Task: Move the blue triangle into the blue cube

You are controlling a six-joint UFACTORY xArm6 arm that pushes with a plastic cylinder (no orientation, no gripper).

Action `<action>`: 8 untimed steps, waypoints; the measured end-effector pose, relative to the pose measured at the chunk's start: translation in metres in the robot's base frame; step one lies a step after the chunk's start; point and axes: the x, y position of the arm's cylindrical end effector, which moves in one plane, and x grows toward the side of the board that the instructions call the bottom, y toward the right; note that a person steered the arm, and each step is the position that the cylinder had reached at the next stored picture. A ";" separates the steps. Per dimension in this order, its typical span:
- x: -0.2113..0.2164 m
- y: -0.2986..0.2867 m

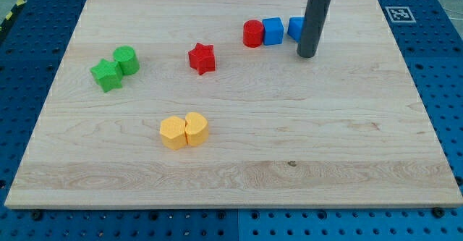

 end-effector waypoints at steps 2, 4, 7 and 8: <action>0.000 0.018; -0.014 0.062; -0.048 0.019; -0.055 0.005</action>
